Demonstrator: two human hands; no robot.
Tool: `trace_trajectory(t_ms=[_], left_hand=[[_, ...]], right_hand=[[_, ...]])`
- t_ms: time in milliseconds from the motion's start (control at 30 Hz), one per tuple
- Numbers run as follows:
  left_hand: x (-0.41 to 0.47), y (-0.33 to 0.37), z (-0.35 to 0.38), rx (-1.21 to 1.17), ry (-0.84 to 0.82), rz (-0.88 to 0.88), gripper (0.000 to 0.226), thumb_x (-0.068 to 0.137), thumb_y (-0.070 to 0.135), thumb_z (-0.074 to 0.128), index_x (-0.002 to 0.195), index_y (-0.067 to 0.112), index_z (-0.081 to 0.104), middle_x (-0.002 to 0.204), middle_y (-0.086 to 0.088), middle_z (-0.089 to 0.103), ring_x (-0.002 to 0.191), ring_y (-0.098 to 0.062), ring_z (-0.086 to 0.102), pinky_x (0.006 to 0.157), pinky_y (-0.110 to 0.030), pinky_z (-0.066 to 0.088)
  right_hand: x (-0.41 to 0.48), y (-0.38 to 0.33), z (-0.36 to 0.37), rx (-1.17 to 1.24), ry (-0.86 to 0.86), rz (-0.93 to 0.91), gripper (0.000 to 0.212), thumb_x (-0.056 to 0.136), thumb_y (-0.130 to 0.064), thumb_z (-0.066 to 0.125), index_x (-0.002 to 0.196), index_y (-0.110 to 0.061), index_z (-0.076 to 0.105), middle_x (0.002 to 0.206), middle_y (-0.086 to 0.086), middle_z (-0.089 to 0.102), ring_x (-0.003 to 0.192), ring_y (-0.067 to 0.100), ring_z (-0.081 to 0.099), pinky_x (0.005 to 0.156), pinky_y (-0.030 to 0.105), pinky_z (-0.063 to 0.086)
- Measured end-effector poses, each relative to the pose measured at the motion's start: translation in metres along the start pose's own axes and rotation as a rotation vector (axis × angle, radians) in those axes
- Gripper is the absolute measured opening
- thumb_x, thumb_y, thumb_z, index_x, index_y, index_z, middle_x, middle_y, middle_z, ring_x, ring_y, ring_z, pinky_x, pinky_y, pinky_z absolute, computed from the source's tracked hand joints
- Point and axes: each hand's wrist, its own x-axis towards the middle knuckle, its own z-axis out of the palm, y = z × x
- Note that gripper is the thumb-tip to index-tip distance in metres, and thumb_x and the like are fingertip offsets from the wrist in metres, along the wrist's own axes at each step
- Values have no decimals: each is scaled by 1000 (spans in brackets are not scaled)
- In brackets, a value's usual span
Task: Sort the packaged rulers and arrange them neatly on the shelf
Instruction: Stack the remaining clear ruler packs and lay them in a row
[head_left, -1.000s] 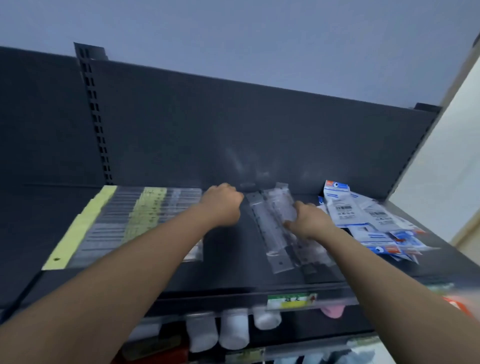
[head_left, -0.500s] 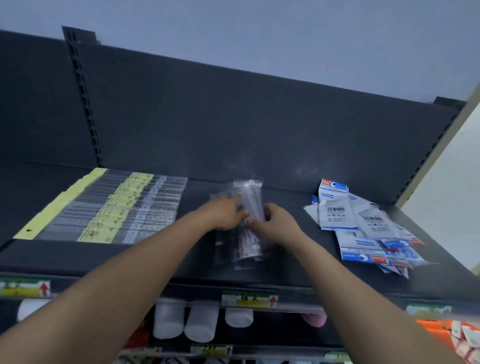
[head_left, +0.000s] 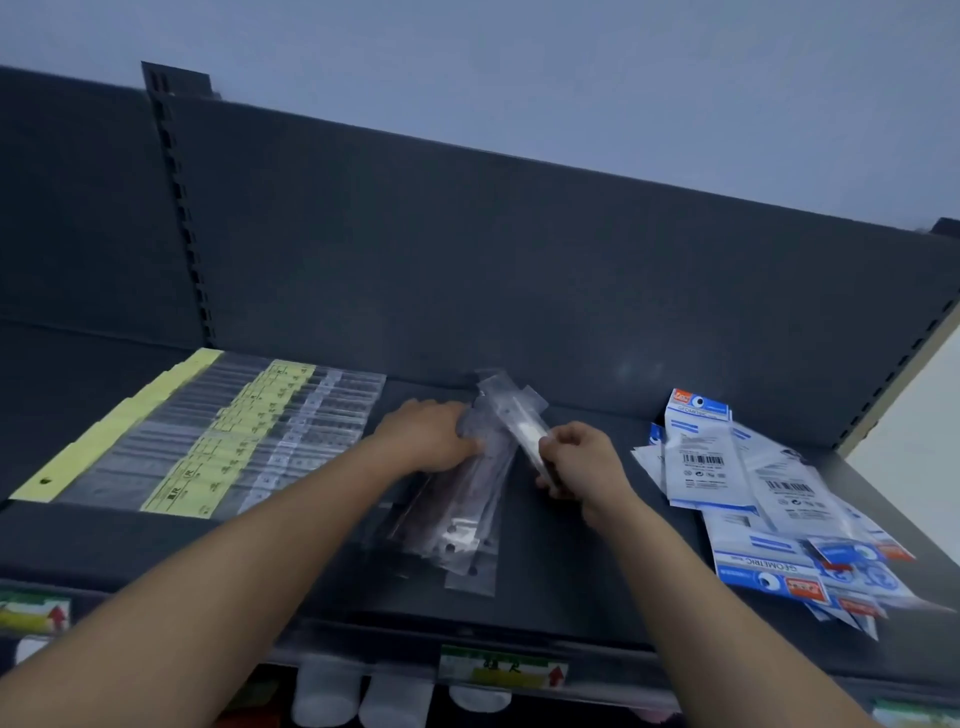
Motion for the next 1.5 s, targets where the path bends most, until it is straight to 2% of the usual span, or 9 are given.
trace_trajectory(t_ms=[133, 500, 600, 700, 833, 967, 1100, 1367, 1500], left_hand=[[-2, 7, -3, -26, 32, -89, 75, 86, 64, 51, 142, 16, 38, 143, -9, 45, 132, -30, 39, 102, -34, 33], [-4, 8, -9, -55, 317, -209, 13, 84, 12, 52, 75, 5, 60, 93, -19, 67, 86, -36, 62, 63, -33, 41], [-7, 21, -15, -93, 479, -198, 12, 83, 10, 48, 74, 7, 56, 84, -12, 64, 81, -35, 61, 61, -35, 45], [-8, 45, -20, -240, 578, -88, 16, 88, 17, 51, 75, 8, 53, 74, -3, 59, 71, -26, 56, 60, -34, 44], [-7, 72, -24, -795, 398, -28, 1, 88, 6, 63, 89, 6, 64, 67, 0, 53, 59, -15, 47, 57, -25, 40], [-3, 80, -18, -1155, 251, -53, 30, 81, -18, 58, 104, 1, 65, 84, -12, 62, 72, -18, 59, 65, -26, 51], [1, 86, -15, -1267, 221, -59, 38, 76, -23, 58, 90, 12, 63, 96, -17, 60, 85, -26, 59, 68, -31, 51], [0, 96, -5, -1260, 235, -102, 28, 73, -2, 78, 69, 12, 55, 68, -6, 61, 50, -9, 55, 46, -19, 44], [-2, 104, -6, -1320, 173, -74, 28, 78, 0, 74, 66, 12, 52, 54, -1, 59, 40, -6, 51, 41, -15, 37]], right_hand=[[4, 3, -5, 5, 44, -13, 9, 92, -5, 47, 88, -12, 51, 81, 12, 64, 56, 19, 60, 49, 29, 45], [-5, 11, -22, -280, -7, -125, 18, 85, -13, 52, 103, -16, 51, 96, 2, 60, 86, 22, 59, 73, 30, 45], [-10, 10, -30, -162, 5, -157, 31, 84, -11, 47, 109, -29, 48, 82, 5, 64, 61, 28, 67, 71, 41, 58], [-10, 12, -36, -219, -2, -183, 41, 77, -23, 48, 116, -34, 51, 89, 3, 65, 81, 33, 70, 78, 49, 57], [-14, 16, -45, -382, -58, -154, 57, 80, -27, 55, 136, -28, 42, 111, 8, 66, 103, 29, 61, 89, 39, 50], [-14, 21, -57, -583, -94, -158, 38, 83, -30, 60, 119, -20, 53, 103, 2, 65, 99, 23, 61, 76, 28, 43], [-14, 23, -65, -798, -62, -209, 31, 86, -32, 56, 113, -17, 54, 115, 5, 61, 106, 27, 58, 79, 30, 43], [-19, 20, -76, -1037, -9, -205, 34, 92, -43, 49, 112, -17, 57, 114, 5, 63, 107, 25, 60, 75, 30, 40], [-18, 15, -69, -368, -93, -306, 30, 97, -44, 48, 100, -19, 64, 97, -1, 68, 90, 16, 63, 74, 29, 48]])
